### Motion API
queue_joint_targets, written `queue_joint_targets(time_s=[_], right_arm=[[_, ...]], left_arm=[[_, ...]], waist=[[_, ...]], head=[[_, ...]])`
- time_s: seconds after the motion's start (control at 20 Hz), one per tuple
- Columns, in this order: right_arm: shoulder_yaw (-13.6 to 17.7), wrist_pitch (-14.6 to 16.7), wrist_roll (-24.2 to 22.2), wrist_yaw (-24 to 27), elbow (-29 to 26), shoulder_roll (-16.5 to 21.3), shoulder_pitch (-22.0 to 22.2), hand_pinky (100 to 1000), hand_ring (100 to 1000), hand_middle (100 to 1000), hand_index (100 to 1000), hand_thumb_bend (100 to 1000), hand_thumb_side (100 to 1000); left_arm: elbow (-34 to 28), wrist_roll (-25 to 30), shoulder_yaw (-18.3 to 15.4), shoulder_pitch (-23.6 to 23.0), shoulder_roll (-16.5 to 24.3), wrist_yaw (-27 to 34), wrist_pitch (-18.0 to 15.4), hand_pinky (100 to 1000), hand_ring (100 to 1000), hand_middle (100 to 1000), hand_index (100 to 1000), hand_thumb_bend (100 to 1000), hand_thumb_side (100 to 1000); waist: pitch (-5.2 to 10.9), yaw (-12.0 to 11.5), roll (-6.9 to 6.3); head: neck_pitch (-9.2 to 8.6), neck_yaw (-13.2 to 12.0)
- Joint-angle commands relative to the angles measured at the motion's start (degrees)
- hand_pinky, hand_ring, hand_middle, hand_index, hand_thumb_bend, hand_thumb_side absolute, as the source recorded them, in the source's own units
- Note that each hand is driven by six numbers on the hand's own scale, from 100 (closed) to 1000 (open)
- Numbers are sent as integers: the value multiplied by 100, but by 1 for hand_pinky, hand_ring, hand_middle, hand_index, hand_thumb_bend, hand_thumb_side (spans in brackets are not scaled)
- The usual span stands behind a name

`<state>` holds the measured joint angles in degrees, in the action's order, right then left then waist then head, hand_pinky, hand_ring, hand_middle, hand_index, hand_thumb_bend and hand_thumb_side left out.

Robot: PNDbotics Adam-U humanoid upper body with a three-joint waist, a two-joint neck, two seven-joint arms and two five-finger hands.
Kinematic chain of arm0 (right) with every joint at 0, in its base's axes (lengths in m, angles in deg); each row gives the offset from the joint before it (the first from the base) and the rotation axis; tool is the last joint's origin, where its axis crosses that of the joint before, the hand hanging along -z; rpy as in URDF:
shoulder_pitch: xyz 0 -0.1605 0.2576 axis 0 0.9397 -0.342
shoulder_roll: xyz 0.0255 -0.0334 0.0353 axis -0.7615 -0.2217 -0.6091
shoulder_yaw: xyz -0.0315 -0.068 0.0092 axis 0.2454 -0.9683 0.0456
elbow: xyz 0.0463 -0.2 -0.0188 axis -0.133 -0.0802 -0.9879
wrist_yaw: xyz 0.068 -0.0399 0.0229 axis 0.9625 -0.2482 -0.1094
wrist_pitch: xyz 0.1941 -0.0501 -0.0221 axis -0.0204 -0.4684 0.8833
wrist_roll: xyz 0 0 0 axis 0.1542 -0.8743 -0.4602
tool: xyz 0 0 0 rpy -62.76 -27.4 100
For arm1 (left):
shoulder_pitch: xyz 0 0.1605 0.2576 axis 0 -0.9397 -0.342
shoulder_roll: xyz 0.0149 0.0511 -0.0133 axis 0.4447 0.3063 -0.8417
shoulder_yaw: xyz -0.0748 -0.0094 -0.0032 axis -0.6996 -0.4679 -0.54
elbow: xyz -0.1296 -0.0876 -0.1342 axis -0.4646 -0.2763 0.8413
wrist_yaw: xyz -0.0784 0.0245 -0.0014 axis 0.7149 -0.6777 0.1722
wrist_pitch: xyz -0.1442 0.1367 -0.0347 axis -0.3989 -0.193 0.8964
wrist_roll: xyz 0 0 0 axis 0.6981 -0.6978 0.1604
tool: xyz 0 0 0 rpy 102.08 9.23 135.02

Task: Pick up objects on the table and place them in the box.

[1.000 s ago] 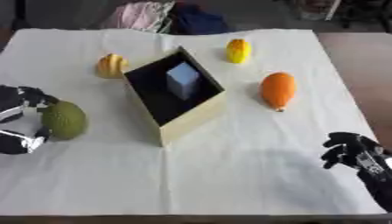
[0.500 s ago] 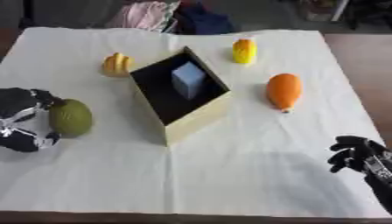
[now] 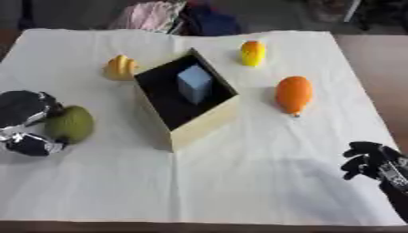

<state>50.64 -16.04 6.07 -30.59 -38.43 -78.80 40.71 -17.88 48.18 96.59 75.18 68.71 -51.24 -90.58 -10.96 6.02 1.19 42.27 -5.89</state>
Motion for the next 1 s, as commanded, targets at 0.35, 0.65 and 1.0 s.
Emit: queue_joint_targets(time_s=[0.35, 0.65, 1.0], right_arm=[[19, 2, -9, -3, -71, 91, -38, 511, 585, 635, 770, 100, 709], [16, 8, -10, -6, -70, 106, -38, 511, 585, 635, 770, 100, 705], [-30, 24, -49, 3, -49, 131, -23, 511, 585, 634, 771, 100, 700]], left_arm=[[-322, -1150, -95, 92, 145, -105, 54, 469, 358, 292, 471, 381, 318], [-1134, -772, -261, 248, 463, 461, -11, 470, 354, 284, 460, 337, 272], [-1594, -370, -106, 1025, 738, 1197, -142, 478, 353, 285, 457, 345, 252]], waist=[[109, 20, -75], [129, 9, -80], [177, 61, -64]], head=[[-45, 45], [-50, 82], [-70, 92]])
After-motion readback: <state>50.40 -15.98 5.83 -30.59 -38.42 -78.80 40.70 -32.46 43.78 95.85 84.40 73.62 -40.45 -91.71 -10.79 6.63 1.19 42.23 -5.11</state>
